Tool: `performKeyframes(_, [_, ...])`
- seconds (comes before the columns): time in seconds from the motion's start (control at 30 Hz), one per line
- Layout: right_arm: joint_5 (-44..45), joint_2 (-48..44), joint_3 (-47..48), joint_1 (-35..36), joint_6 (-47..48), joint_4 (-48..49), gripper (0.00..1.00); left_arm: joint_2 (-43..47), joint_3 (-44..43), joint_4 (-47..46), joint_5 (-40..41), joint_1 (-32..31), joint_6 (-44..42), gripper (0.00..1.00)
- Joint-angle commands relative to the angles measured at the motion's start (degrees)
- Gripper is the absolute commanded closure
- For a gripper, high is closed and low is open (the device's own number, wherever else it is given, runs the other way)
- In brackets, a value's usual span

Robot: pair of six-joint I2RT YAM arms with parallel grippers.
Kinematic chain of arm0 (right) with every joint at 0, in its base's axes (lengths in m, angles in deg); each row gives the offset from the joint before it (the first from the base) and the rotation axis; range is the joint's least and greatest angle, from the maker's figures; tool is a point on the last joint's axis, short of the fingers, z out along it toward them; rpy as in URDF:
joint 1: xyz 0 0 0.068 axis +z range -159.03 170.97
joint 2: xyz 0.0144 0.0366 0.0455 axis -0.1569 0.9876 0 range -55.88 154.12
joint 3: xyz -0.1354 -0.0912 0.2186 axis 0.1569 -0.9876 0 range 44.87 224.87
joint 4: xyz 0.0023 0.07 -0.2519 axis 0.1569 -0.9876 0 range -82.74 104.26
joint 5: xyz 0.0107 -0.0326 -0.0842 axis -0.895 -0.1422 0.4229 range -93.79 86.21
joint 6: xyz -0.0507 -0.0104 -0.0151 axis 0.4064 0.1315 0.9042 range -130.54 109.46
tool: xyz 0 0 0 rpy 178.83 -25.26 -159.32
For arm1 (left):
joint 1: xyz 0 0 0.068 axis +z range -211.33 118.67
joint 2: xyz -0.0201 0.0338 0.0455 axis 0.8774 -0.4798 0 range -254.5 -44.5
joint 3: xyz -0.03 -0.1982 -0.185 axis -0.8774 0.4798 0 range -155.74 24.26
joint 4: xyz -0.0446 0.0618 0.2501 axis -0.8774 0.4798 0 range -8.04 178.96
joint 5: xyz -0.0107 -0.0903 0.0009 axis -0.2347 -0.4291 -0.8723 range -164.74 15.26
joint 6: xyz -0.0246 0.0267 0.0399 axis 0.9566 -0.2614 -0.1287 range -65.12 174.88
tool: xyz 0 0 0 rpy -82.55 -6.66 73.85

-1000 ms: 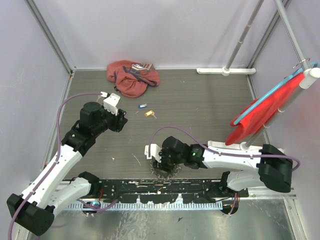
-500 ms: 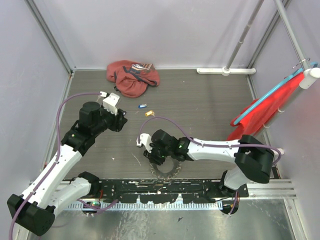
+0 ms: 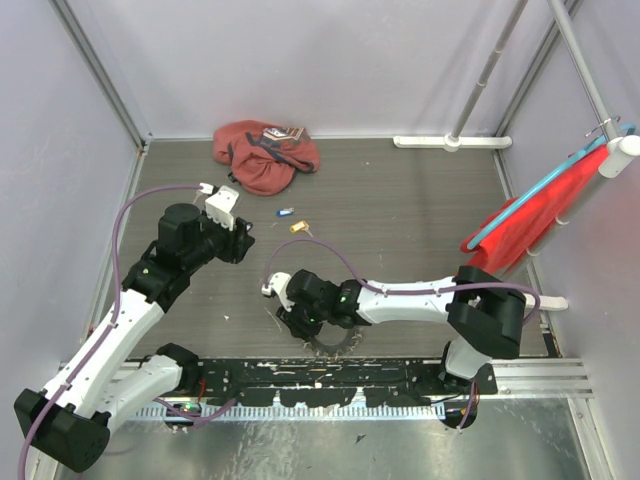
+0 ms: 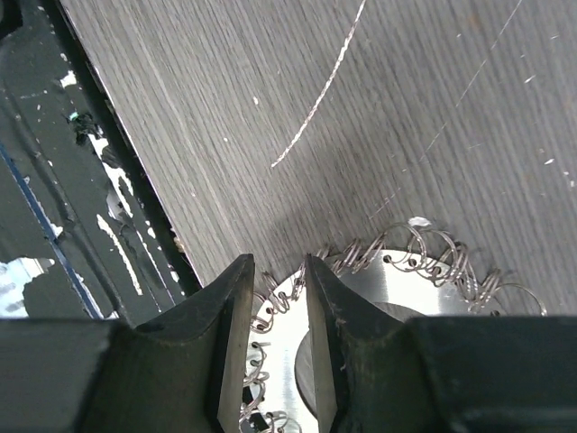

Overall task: Put the keys on the keyring
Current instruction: Pick up the keyring from the center of the board.

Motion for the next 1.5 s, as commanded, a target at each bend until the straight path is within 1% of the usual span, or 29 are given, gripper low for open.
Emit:
performKeyframes(0.0, [1.9,1.8,3.2,1.1,-2.7,-2.1,0.65,0.9,0.3,-1.1,-1.0,0.4,-0.1,0.46])
performKeyframes(0.1, [3.2,2.4,3.1,1.2,-2.8,-2.6,0.67,1.0,0.3,-1.2,-1.0,0.3,-0.1,0.46])
performKeyframes(0.23, [4.4,2.7,3.1,1.2,-2.9,-2.8,0.74,0.9,0.3,-1.2,-1.0,0.3,-0.1,0.46])
performKeyframes(0.33, [4.5,2.7,2.9,1.2,-2.8,-2.9,0.82,1.0,0.3,-1.2,-1.0,0.3,-0.1,0.46])
performKeyframes(0.5, [4.1,1.8,2.6,1.2,-2.0,-2.5,0.99,0.8,0.4,-1.2,-1.1,0.3,-0.1,0.46])
performKeyframes(0.67, [2.8,-1.1,0.9,1.1,-0.4,0.1,0.99,0.8,0.3,-1.1,-1.1,0.3,-0.2,0.46])
performKeyframes(0.87, [0.5,-7.5,-2.4,-1.6,3.1,3.5,0.99,0.8,0.3,-1.1,-1.0,0.3,-0.2,0.46])
performKeyframes(1.0, [-1.1,-9.1,-3.2,-3.0,4.0,3.9,0.99,0.9,0.3,-1.1,-1.1,0.3,-0.3,0.46])
performKeyframes(1.23, [-3.1,-10.4,-4.5,-3.1,5.3,4.8,0.99,0.8,0.4,-1.1,-1.0,0.3,-0.4,0.46])
performKeyframes(1.47, [-4.8,-17.1,-7.5,-3.8,9.9,7.1,0.99,0.7,0.4,-1.1,-1.1,0.3,-0.4,0.46])
